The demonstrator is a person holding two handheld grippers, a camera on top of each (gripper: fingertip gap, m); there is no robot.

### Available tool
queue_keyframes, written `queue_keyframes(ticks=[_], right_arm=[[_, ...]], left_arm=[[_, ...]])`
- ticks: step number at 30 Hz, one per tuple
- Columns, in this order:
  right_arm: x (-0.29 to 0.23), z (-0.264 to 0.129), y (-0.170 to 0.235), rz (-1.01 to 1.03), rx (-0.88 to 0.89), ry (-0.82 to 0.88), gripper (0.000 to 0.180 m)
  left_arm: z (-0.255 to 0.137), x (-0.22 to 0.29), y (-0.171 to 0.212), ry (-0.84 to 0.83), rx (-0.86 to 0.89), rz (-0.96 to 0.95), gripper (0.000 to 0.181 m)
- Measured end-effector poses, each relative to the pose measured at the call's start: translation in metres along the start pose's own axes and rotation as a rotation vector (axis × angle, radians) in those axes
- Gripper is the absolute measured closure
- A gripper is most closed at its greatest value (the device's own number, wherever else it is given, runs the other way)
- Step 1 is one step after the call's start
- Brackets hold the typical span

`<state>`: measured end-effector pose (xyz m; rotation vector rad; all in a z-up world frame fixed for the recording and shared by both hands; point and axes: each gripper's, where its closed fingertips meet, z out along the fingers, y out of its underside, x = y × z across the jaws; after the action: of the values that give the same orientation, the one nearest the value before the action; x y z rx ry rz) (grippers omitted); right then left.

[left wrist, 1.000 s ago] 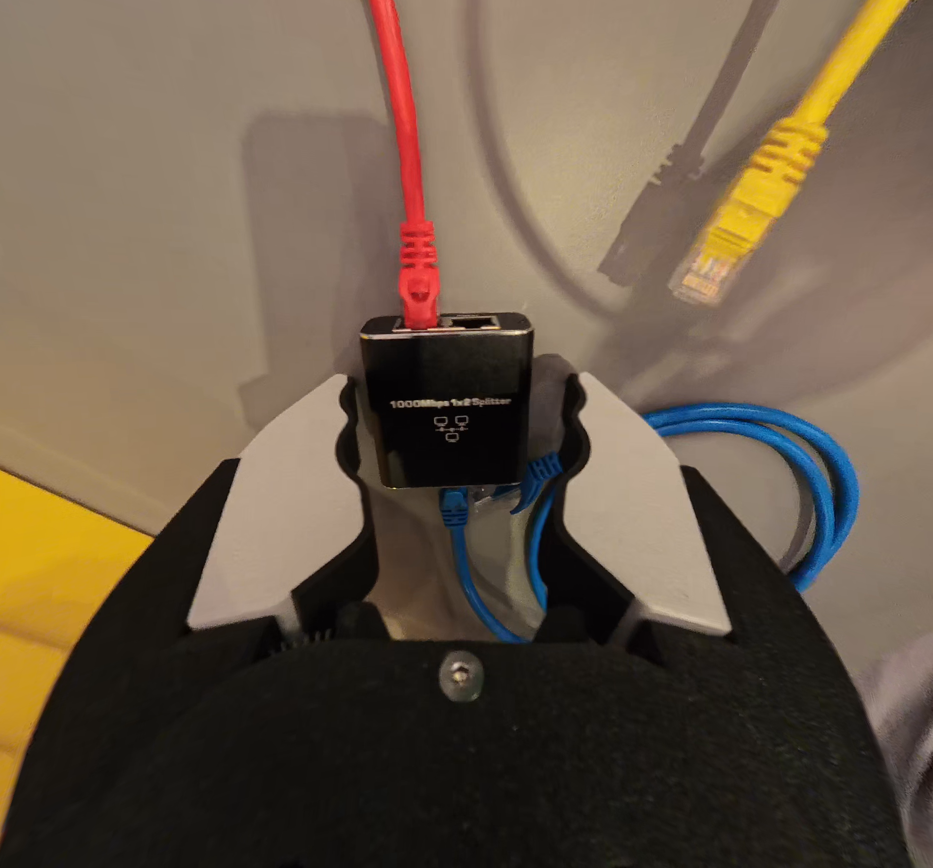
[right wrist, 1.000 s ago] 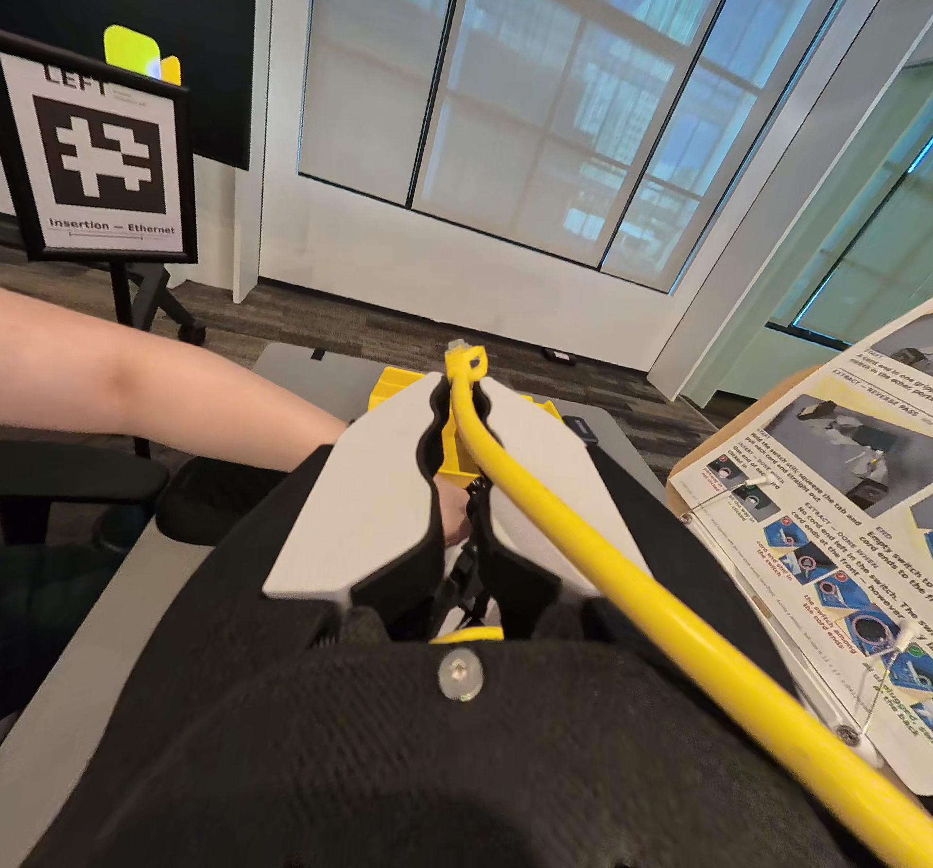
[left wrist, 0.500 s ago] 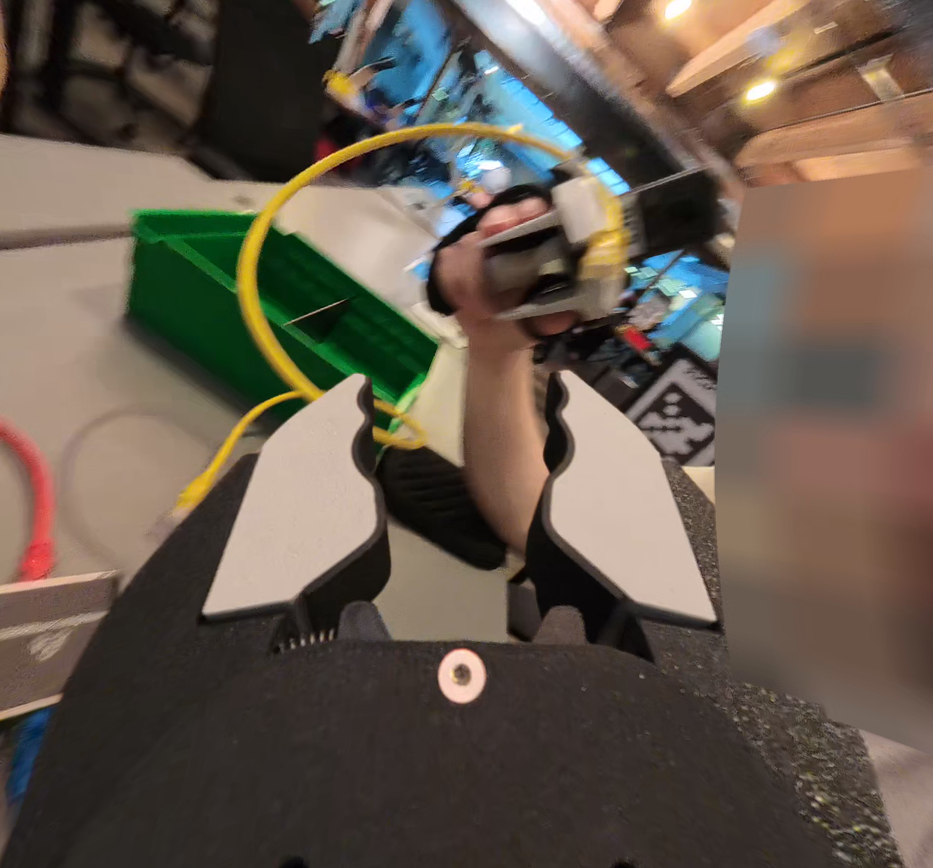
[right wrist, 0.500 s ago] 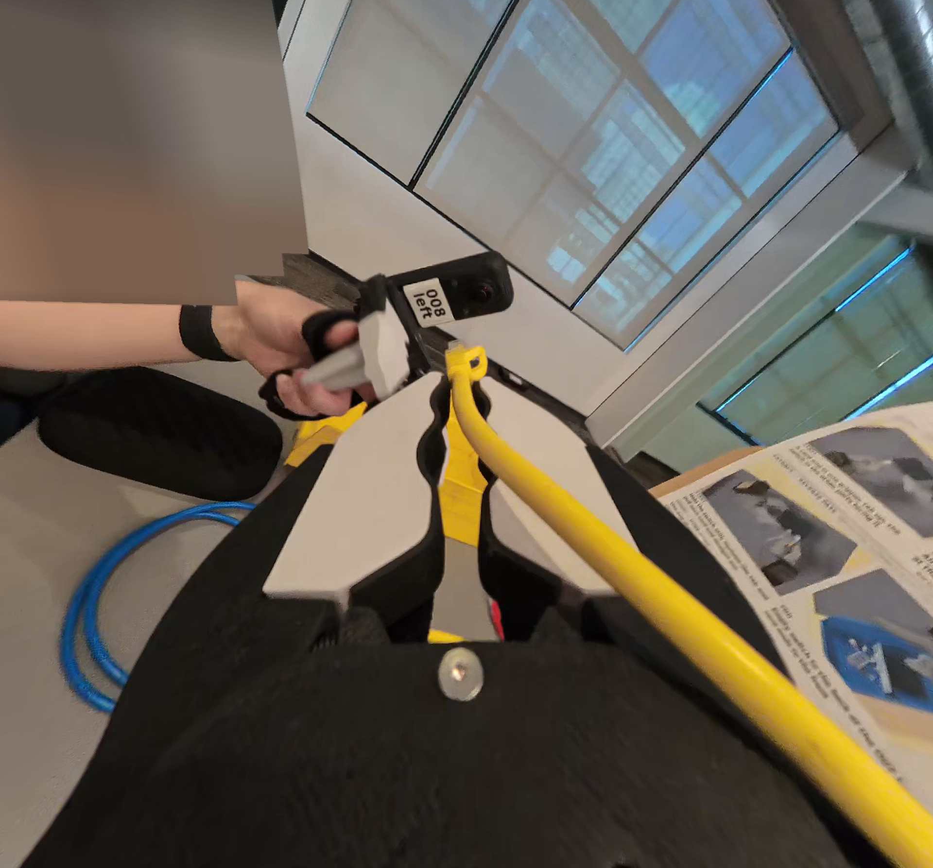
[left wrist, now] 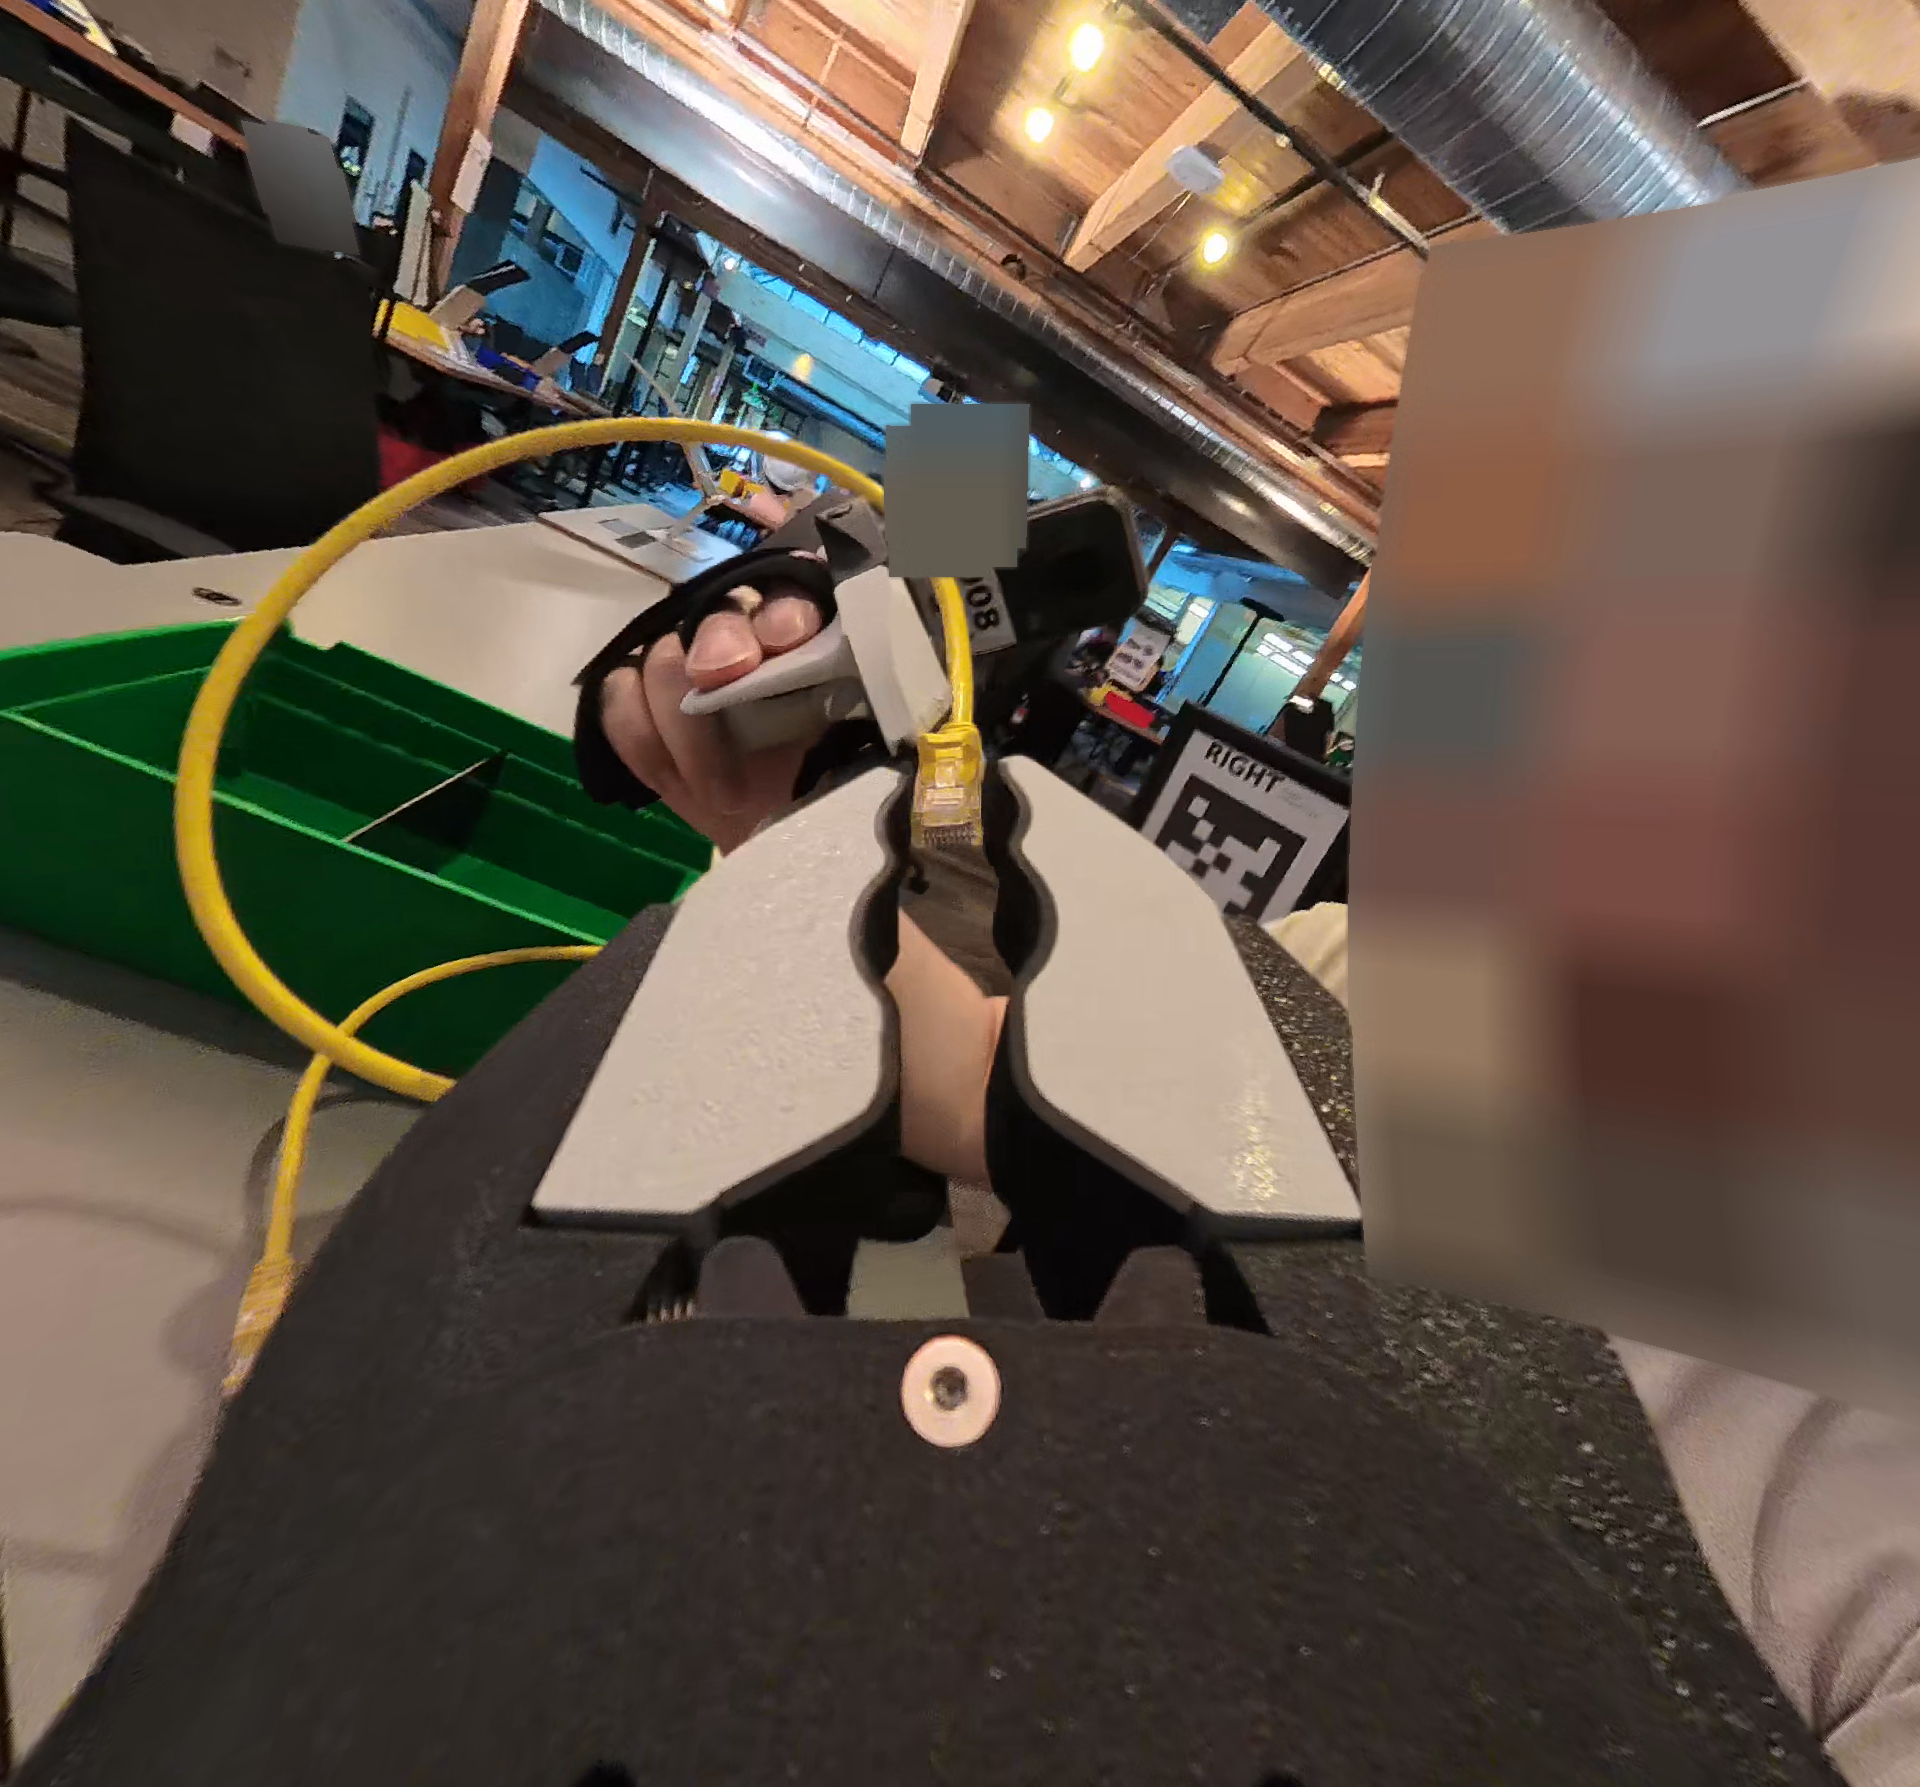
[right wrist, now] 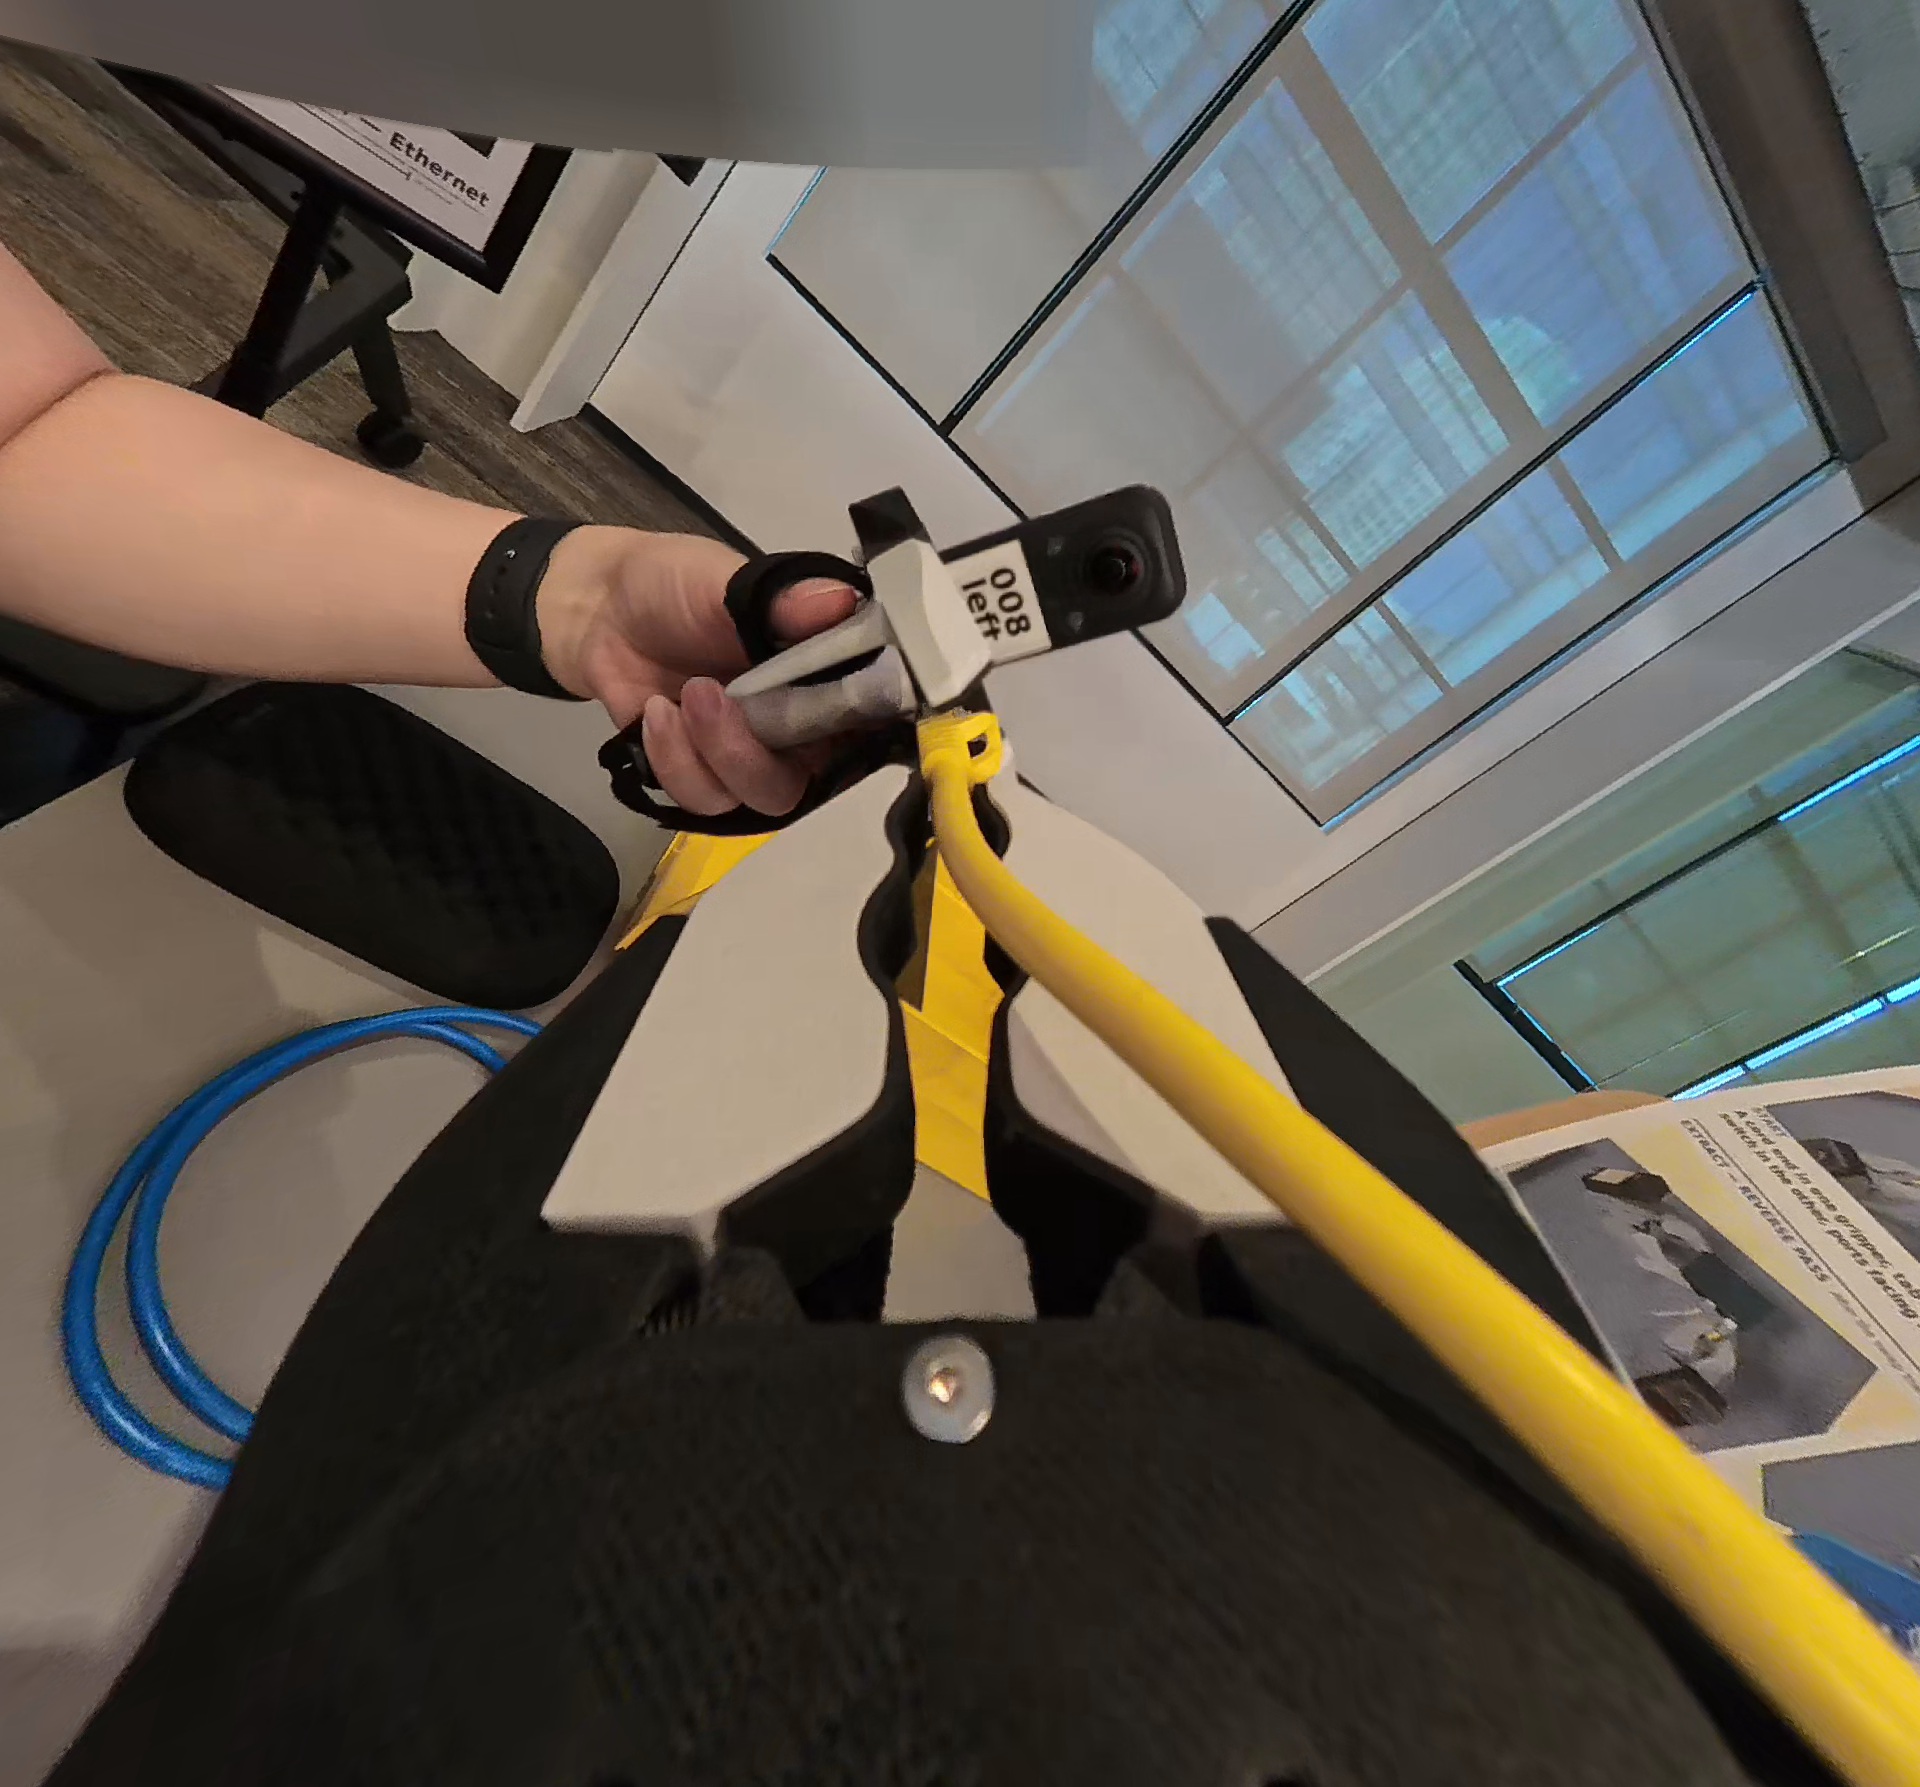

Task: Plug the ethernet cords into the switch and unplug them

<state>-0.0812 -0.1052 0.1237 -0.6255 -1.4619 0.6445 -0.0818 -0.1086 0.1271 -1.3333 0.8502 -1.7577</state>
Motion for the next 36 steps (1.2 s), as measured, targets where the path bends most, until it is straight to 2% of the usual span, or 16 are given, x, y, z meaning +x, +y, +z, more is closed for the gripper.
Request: queue_keyframes(ticks=[1,2,7,9,14,16,19,24,26,36], right_arm=[[0.0,0.001,0.001,-0.003,-0.002,0.0,0.171],[-0.001,0.001,0.002,-0.007,-0.001,-0.003,0.171],[-0.003,0.002,0.003,-0.023,0.008,-0.01,0.171],[-0.002,0.002,0.003,-0.03,0.012,-0.001,0.171],[-0.002,0.002,0.003,0.001,0.043,-0.007,0.171],[-0.001,0.004,0.004,0.104,0.054,-0.025,0.169],[0.004,0.009,0.004,0.413,0.079,-0.092,0.157],[0.01,0.018,0.005,0.78,0.118,-0.172,0.161],[0.011,0.019,0.005,0.833,0.14,-0.183,0.166],[0.003,0.022,0.015,0.774,0.064,-0.19,0.166]], left_arm=[[-0.001,-0.001,0.002,-0.016,-0.017,0.004,0.165],[-0.001,-0.002,0.003,-0.03,-0.026,0.005,0.159],[0.002,-0.007,0.015,-0.066,-0.105,-0.016,0.159],[0.003,-0.003,0.013,-0.046,-0.087,0.008,0.168],[0.004,-0.002,0.013,-0.042,-0.068,0.032,0.169],[0.002,-0.003,0.011,-0.078,-0.063,0.103,0.169],[-0.004,-0.009,0.005,-0.202,-0.066,0.274,0.169],[-0.013,-0.015,0.001,-0.38,-0.111,0.506,0.169],[-0.015,-0.016,0.002,-0.419,-0.136,0.552,0.169],[-0.019,-0.021,0.01,-0.461,-0.183,0.593,0.169]])
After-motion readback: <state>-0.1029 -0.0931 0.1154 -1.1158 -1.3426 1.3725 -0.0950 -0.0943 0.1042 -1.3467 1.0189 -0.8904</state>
